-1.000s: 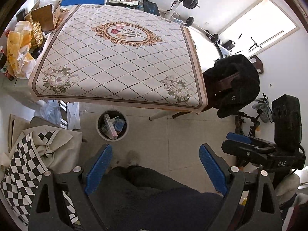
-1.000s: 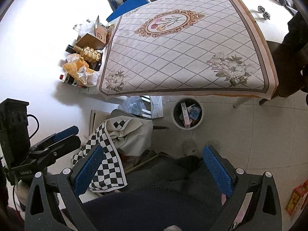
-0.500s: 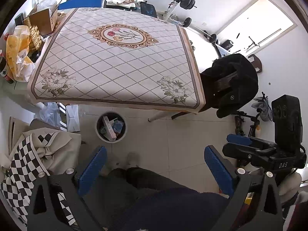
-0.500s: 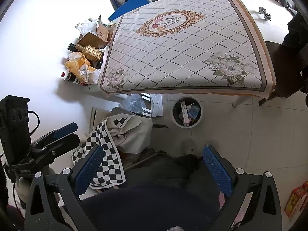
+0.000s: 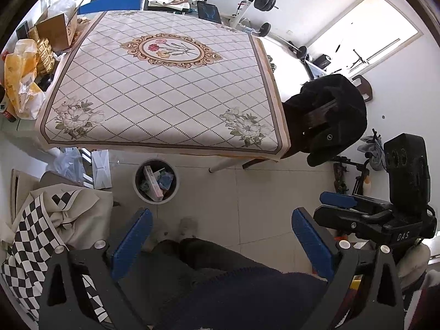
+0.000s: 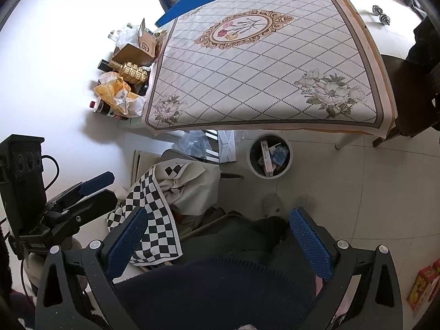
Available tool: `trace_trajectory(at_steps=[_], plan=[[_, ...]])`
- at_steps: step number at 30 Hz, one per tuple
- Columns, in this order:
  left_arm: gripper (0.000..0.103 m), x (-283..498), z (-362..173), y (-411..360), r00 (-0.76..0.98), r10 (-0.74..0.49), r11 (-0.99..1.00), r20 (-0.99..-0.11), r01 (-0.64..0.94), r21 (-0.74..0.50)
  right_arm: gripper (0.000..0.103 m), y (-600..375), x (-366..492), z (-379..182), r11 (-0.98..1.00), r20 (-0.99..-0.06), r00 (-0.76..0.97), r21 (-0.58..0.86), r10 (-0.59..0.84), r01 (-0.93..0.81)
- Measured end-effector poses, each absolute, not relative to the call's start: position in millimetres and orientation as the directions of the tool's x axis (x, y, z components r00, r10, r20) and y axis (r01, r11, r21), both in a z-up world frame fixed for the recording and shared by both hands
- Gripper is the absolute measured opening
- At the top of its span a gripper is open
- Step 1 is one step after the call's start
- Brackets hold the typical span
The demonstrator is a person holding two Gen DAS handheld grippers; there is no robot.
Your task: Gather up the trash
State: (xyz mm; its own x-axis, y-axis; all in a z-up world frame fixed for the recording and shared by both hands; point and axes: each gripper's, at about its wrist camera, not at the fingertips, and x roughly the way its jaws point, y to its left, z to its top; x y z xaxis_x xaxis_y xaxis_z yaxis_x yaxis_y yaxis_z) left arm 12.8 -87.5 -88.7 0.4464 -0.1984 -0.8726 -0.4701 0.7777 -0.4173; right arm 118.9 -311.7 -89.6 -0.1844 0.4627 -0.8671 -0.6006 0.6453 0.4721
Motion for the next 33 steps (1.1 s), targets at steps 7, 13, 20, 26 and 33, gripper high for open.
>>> trace_trajectory(at_steps=[7, 13, 20, 26, 33], plan=[[0.103, 16.7, -87.9, -85.0, 0.447, -0.209, 0.778, -0.870, -0.463, -0.425, 0.103, -313.8, 121.9, -90.1, 0.652, -0.866, -0.185, 0.476, 0.465, -0.591], [0.103, 20.1, -87.4, -87.3, 0.446, -0.216, 0.777, -0.869, -0.459, -0.430, 0.103, -315.7, 122.9, -92.6, 0.658, -0.867, -0.189, 0.477, 0.461, -0.582], [0.103, 22.1, -87.7, -88.5, 0.445, -0.220, 0.777, -0.868, -0.458, -0.432, 0.103, -316.7, 123.3, -92.9, 0.659, -0.866, -0.189, 0.479, 0.463, -0.579], [0.103, 23.3, -88.3, -89.9, 0.440, -0.224, 0.773, -0.869, -0.463, -0.434, 0.103, -314.4, 120.8, -95.3, 0.664, -0.869, -0.192, 0.476, 0.457, -0.577], [0.103, 23.0, -88.7, -89.3, 0.441, -0.223, 0.767, -0.869, -0.470, -0.435, 0.103, -312.7, 119.7, -95.3, 0.665, -0.869, -0.194, 0.477, 0.456, -0.574]])
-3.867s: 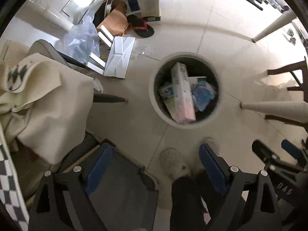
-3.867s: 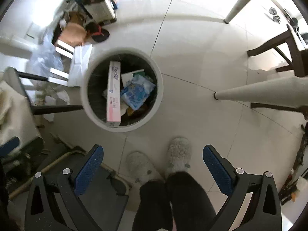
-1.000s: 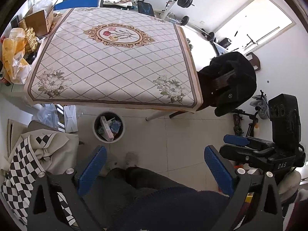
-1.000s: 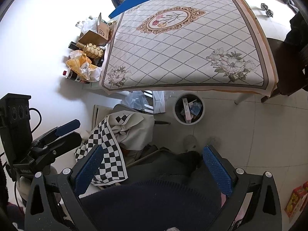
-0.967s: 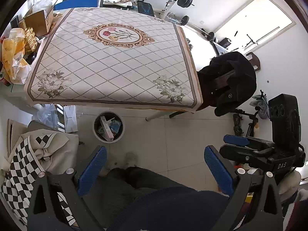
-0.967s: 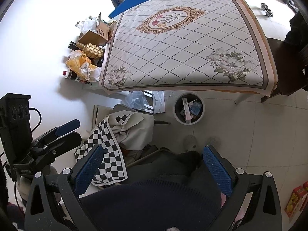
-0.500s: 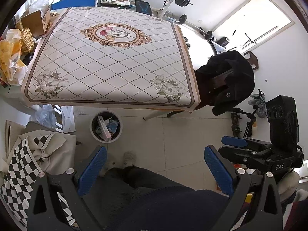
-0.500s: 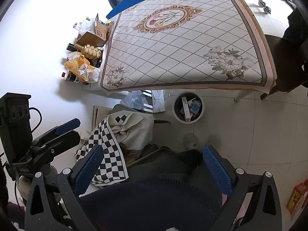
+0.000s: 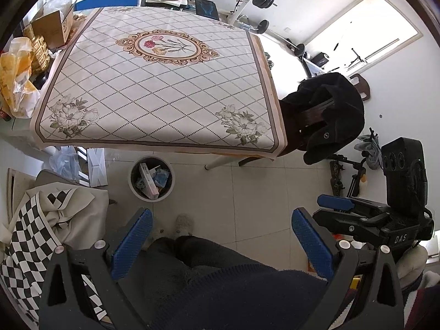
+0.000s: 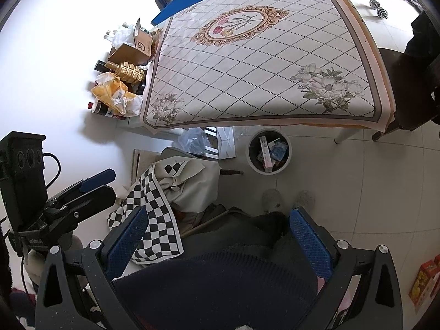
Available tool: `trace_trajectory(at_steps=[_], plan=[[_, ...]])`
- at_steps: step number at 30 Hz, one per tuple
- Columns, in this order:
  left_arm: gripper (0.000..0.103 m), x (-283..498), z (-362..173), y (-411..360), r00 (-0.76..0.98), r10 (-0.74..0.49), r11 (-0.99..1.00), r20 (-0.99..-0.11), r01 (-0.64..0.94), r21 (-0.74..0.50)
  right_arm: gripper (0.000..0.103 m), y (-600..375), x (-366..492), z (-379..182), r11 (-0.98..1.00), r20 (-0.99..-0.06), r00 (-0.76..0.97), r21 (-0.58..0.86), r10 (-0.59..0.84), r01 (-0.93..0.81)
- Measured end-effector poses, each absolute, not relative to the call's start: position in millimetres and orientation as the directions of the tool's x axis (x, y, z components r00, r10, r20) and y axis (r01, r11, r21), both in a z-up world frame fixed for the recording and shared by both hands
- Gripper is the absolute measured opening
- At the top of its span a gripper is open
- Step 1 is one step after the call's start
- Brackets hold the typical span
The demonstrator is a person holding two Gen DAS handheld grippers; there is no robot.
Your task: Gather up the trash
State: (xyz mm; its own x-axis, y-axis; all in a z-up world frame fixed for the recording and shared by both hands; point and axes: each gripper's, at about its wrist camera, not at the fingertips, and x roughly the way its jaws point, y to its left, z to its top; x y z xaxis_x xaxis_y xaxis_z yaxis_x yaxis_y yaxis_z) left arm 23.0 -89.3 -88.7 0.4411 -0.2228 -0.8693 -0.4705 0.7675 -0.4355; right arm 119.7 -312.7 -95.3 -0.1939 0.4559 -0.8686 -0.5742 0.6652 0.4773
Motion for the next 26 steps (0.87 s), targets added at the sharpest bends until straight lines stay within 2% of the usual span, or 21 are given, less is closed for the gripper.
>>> trace_trajectory(at_steps=[26], plan=[[0.103, 30.4, -85.9, -90.7, 0.447, -0.211, 0.754, -0.869, -0.491, -0.436, 0.103, -308.0, 118.9, -96.2, 0.670, -0.869, -0.192, 0.478, 0.457, -0.569]])
